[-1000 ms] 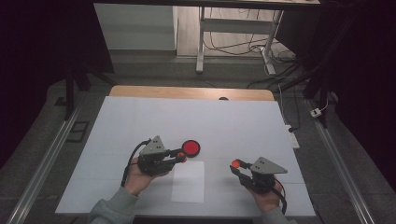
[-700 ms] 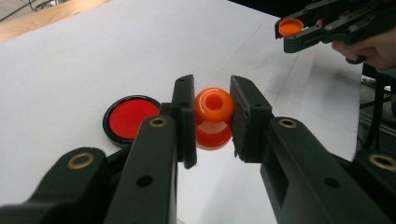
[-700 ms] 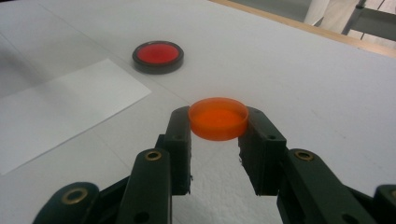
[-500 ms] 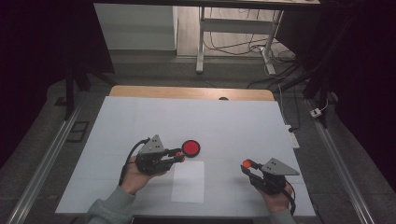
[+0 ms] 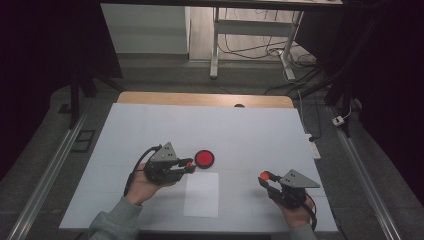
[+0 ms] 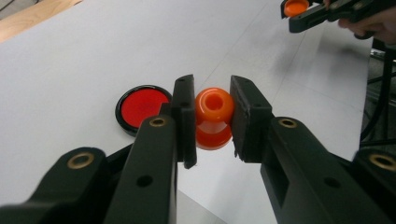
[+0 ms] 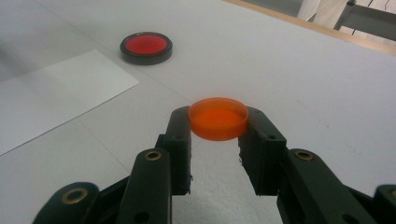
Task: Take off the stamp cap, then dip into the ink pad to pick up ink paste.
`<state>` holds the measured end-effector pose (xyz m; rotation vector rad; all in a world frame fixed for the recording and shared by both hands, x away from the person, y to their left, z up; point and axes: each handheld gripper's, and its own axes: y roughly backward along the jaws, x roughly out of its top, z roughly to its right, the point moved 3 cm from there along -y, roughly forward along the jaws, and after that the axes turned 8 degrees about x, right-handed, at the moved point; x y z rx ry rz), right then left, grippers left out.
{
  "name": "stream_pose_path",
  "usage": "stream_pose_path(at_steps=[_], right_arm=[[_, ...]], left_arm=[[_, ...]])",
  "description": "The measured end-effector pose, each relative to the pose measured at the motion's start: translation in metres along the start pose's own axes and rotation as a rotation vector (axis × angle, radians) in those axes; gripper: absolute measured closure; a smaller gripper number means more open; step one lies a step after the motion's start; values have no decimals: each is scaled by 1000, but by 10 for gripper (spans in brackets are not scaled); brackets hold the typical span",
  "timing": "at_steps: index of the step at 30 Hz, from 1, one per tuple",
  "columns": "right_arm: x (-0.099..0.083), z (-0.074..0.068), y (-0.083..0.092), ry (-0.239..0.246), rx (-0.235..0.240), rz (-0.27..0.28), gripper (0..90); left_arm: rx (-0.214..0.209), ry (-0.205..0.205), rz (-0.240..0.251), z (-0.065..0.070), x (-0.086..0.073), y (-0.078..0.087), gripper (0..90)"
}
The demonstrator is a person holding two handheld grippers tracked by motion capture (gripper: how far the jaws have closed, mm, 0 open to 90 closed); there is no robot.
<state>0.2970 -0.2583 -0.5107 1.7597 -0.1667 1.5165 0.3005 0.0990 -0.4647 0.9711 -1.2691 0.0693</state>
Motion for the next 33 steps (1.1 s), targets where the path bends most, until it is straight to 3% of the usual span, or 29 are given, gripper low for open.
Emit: stream_pose_path(at_steps=[14,23,33], right_arm=[[0,2,0,1,-8,1,646],[0,2,0,-1,-8,0,646],[-1,2,0,-3,-10,-9,646]], left_arm=[[25,12,-9,-5,-2,-8,727],[42,24,-9,-15,2,-26,727],[29,51,-7,-23,2,-42,727]])
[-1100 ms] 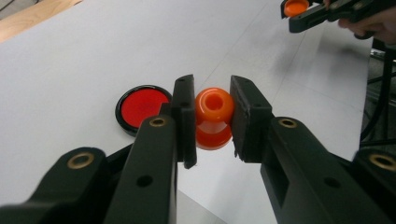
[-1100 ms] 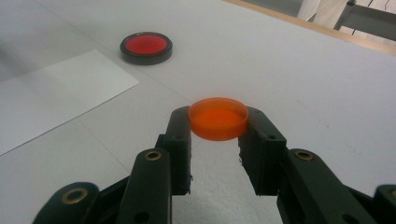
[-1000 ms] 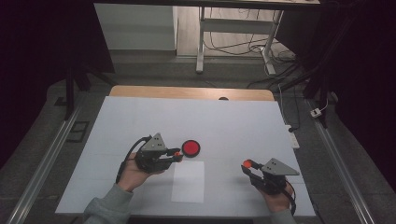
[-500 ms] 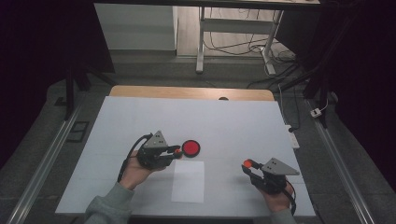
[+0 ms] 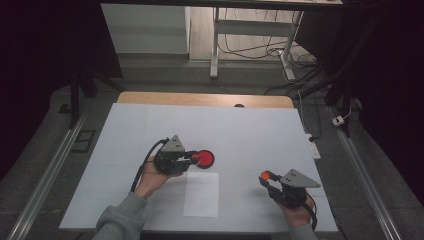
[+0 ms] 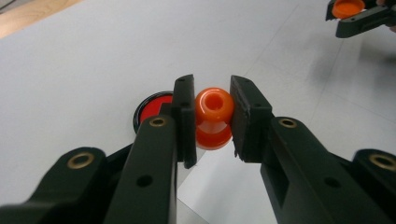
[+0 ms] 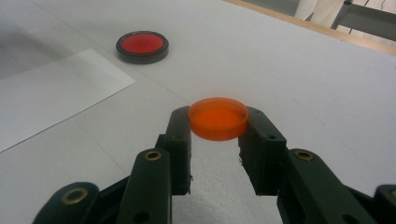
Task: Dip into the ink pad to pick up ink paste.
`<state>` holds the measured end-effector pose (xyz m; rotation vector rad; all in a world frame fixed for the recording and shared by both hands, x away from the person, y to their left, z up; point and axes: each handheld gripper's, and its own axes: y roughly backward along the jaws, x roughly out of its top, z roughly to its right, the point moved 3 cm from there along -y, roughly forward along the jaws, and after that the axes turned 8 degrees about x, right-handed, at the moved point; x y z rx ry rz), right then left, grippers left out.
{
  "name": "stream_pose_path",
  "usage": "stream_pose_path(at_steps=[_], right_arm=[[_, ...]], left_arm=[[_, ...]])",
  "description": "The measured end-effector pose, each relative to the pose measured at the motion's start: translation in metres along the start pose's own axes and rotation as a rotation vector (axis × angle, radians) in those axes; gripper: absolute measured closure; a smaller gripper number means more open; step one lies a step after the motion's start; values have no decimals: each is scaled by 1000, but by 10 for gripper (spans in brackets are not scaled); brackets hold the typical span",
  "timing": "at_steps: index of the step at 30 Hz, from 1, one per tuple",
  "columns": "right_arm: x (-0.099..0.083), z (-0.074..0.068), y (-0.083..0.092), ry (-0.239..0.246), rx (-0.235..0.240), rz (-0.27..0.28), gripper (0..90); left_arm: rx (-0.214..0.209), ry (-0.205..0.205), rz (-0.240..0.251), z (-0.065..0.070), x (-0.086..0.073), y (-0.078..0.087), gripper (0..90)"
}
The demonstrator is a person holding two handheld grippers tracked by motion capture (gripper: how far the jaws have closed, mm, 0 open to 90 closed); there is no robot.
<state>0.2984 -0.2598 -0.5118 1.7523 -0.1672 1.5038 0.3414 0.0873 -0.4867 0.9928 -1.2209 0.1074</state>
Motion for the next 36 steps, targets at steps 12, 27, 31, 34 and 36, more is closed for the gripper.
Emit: stream_pose_path(at_steps=[12,27,31,34,36], right_arm=[[-3,1,3,-3,-4,1,646],[-5,2,6,1,-8,-7,646],[-6,2,6,-1,-12,-9,646],[-6,2,6,-1,-13,-6,646],[-6,2,6,-2,-12,-5,646]], left_arm=[[11,-10,-18,-9,5,-30,727],[13,6,-29,-14,2,-55,727],[8,3,-44,-14,1,-61,727],[9,2,-53,-14,0,-65,727],[7,2,-55,-14,0,-67,727]])
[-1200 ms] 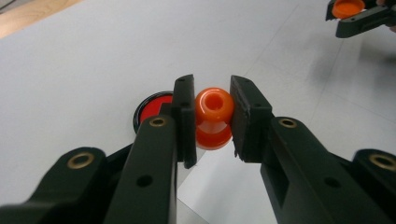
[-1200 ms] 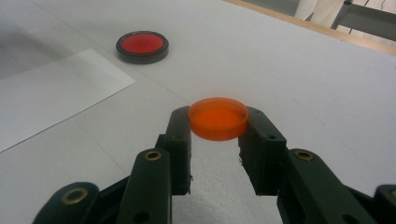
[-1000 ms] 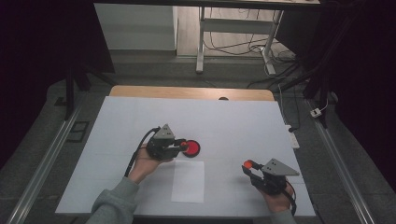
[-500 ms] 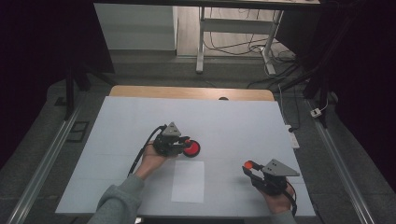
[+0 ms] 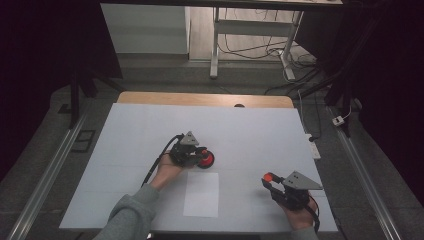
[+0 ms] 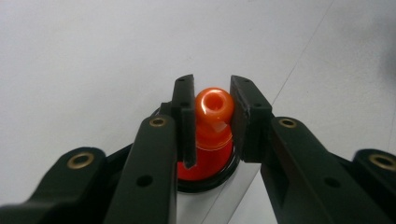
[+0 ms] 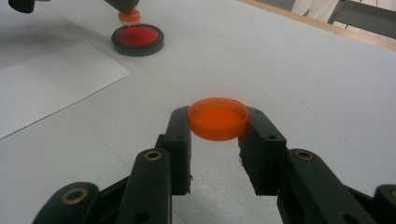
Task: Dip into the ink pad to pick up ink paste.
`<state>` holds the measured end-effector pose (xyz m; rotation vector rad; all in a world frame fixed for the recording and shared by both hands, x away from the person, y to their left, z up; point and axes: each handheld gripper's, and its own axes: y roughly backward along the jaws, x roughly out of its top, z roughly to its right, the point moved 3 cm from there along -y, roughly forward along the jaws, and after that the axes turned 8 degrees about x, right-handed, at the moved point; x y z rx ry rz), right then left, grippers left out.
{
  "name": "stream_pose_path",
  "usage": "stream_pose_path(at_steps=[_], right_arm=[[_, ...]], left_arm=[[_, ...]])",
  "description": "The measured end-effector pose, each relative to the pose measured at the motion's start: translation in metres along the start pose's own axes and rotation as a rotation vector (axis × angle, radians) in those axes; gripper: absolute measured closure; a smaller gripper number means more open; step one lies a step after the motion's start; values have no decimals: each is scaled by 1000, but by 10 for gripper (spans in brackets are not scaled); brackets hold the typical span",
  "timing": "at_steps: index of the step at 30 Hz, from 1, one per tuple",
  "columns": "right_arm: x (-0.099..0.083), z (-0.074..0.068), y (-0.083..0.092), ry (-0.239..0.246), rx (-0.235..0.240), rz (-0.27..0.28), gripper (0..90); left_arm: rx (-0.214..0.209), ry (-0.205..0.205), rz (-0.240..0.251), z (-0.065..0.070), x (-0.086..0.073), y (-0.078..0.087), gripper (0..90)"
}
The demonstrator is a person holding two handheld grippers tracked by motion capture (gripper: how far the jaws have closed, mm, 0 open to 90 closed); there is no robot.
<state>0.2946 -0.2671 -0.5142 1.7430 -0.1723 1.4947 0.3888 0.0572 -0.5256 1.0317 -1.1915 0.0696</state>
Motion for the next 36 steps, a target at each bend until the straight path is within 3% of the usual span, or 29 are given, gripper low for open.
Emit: stream_pose_path(at_steps=[23,27,33,36], right_arm=[[-2,0,2,2,-2,-7,645],[-2,0,2,3,-2,-7,646],[-2,-1,2,4,-1,-9,646],[-1,-1,2,3,-2,-3,646]], left_arm=[[9,16,-18,-4,-3,-12,727],[6,4,-46,-2,-6,-16,727],[-5,6,-35,-3,-8,-17,729],[10,-5,-26,-1,-10,-17,730]])
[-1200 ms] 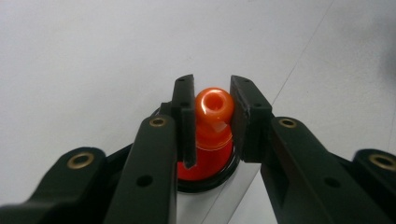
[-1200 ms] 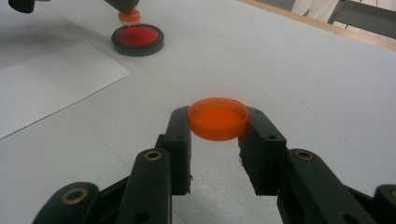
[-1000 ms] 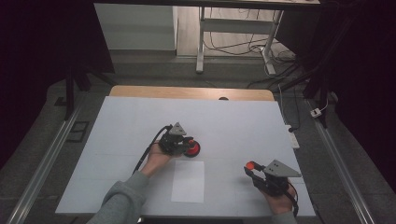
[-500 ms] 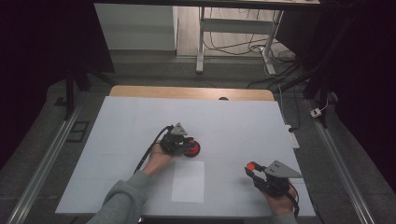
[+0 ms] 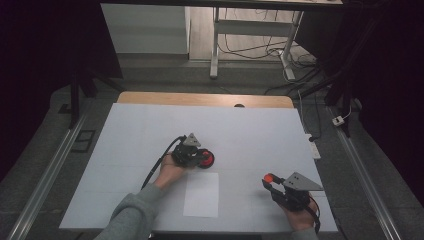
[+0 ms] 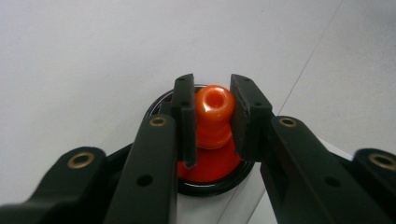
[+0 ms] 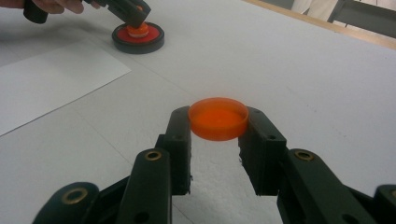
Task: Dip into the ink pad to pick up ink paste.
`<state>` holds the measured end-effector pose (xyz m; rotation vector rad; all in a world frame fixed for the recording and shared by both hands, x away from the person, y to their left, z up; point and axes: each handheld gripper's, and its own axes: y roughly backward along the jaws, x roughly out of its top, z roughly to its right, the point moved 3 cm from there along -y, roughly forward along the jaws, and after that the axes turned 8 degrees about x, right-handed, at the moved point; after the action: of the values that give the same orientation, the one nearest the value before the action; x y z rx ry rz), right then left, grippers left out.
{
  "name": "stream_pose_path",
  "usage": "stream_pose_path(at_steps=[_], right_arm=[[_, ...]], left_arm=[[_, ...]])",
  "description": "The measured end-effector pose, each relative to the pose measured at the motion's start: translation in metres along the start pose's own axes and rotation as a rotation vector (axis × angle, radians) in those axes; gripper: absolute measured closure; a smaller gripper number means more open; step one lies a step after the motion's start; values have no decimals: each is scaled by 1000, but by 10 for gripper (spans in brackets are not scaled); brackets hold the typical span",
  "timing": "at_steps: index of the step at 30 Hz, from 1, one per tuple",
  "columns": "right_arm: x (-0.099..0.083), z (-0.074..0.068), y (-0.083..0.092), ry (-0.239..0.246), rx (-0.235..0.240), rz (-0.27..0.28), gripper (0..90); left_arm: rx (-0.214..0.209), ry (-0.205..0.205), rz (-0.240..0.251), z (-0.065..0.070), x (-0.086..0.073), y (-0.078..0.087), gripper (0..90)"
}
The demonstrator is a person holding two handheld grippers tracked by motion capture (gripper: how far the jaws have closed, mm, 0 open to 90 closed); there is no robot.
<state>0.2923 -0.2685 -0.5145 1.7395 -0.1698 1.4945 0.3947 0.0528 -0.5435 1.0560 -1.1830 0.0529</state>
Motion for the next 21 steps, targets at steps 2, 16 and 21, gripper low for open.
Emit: stream_pose_path(at_steps=[2,16,21], right_arm=[[0,0,0,-2,-1,0,645],[1,-2,1,3,0,-1,645],[1,-2,1,5,4,2,645]], left_arm=[[20,-21,0,2,0,0,730],[40,-30,24,5,-3,0,732],[51,-37,25,6,-3,0,732]])
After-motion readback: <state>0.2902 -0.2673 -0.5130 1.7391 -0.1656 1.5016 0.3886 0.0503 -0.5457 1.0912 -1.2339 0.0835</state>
